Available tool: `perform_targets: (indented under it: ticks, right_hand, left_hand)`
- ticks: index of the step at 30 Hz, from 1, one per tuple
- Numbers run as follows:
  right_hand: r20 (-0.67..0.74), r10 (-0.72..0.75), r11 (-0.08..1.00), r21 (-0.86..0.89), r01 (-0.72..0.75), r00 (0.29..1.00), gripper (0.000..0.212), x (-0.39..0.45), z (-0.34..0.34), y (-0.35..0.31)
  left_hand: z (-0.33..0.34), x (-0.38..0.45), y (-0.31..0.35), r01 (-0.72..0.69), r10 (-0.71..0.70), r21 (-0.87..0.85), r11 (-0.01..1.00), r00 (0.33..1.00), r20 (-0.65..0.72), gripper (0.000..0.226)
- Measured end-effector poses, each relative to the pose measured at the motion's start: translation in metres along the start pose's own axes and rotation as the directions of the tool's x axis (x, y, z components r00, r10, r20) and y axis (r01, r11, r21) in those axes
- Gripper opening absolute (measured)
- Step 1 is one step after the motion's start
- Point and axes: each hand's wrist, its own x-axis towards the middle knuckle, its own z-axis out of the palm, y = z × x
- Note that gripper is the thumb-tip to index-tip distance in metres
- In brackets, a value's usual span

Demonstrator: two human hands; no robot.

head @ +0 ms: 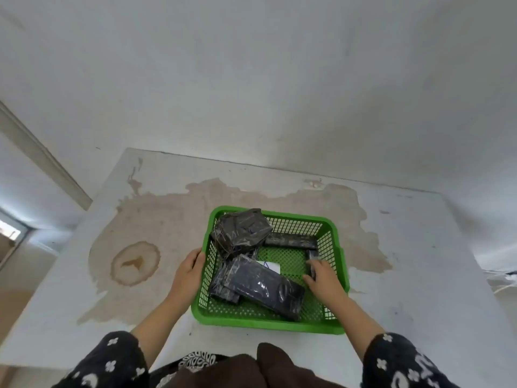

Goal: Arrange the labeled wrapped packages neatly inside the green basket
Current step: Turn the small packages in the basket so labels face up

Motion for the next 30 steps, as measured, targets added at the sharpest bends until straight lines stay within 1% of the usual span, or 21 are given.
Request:
perform_targets:
  ticks: [3, 4, 6, 8, 10, 13, 15, 18, 20, 23, 25, 27, 28, 30]
  right_hand:
    - [-0.083, 0.043, 0.999, -0.015, -0.044, 0.996, 0.047, 0.015, 0.001, -0.007]
    - [-0.091, 0.054, 0.998, -0.035, -0.058, 0.994, 0.047, 0.017, -0.001, -0.012]
    - [-0.089, 0.073, 0.988, -0.131, -0.084, 0.993, 0.050, 0.021, 0.002, -0.013]
    - [-0.093, 0.073, 0.965, -0.246, -0.095, 0.993, 0.058, 0.021, 0.004, -0.012]
    - [-0.102, 0.051, 0.955, -0.287, -0.078, 0.993, 0.062, 0.020, 0.006, -0.011]
    - [-0.129, 0.031, 0.971, -0.231, -0.060, 0.991, 0.072, 0.019, 0.007, -0.010]
    - [-0.162, 0.045, 0.993, -0.098, -0.062, 0.986, 0.076, 0.019, 0.005, -0.009]
    - [-0.189, 0.079, 0.979, 0.200, -0.041, 0.979, 0.064, 0.016, 0.001, -0.002]
    - [-0.163, 0.120, 0.952, 0.300, -0.066, 0.979, 0.056, 0.014, 0.000, 0.005]
    - [-0.115, 0.138, 0.962, 0.250, -0.106, 0.984, 0.048, 0.013, 0.002, 0.010]
    - [-0.125, 0.128, 0.976, 0.190, -0.103, 0.984, 0.051, 0.013, 0.004, 0.008]
    - [-0.173, 0.084, 0.992, 0.106, -0.067, 0.981, 0.054, 0.013, 0.008, 0.006]
    - [-0.194, 0.052, 0.996, 0.077, -0.037, 0.980, 0.053, 0.013, 0.010, 0.005]
    - [-0.197, 0.020, 0.997, 0.081, -0.004, 0.980, 0.041, 0.012, 0.010, 0.005]
  left_hand:
    - [0.004, -0.005, 0.000, -0.024, 0.025, 0.031, 0.999, 0.999, -0.032, 0.019]
    - [0.006, -0.008, -0.003, -0.035, 0.037, 0.053, 0.998, 0.999, -0.035, 0.018]
    - [0.007, -0.009, -0.008, -0.076, 0.081, 0.090, 0.993, 0.996, -0.045, 0.021]
    - [0.007, -0.006, -0.010, -0.115, 0.120, 0.119, 0.986, 0.992, -0.034, 0.024]
    - [0.007, -0.005, -0.012, -0.121, 0.126, 0.119, 0.986, 0.991, -0.037, 0.020]
    - [0.009, -0.005, -0.014, -0.132, 0.137, 0.109, 0.985, 0.989, -0.047, 0.023]
    - [0.009, -0.005, -0.015, -0.136, 0.142, 0.100, 0.986, 0.989, -0.050, 0.030]
    - [0.009, -0.005, -0.014, -0.138, 0.145, 0.103, 0.985, 0.988, -0.056, 0.035]
    - [0.009, -0.004, -0.015, -0.135, 0.141, 0.097, 0.986, 0.988, -0.057, 0.034]
    - [0.009, -0.005, -0.014, -0.131, 0.136, 0.092, 0.987, 0.989, -0.055, 0.032]
    - [0.009, -0.006, -0.013, -0.131, 0.135, 0.089, 0.987, 0.989, -0.052, 0.032]
    - [0.009, -0.006, -0.013, -0.133, 0.138, 0.092, 0.987, 0.989, -0.053, 0.032]
    - [0.009, -0.006, -0.014, -0.134, 0.139, 0.093, 0.987, 0.989, -0.054, 0.033]
    - [0.009, -0.006, -0.015, -0.134, 0.139, 0.090, 0.987, 0.989, -0.055, 0.035]
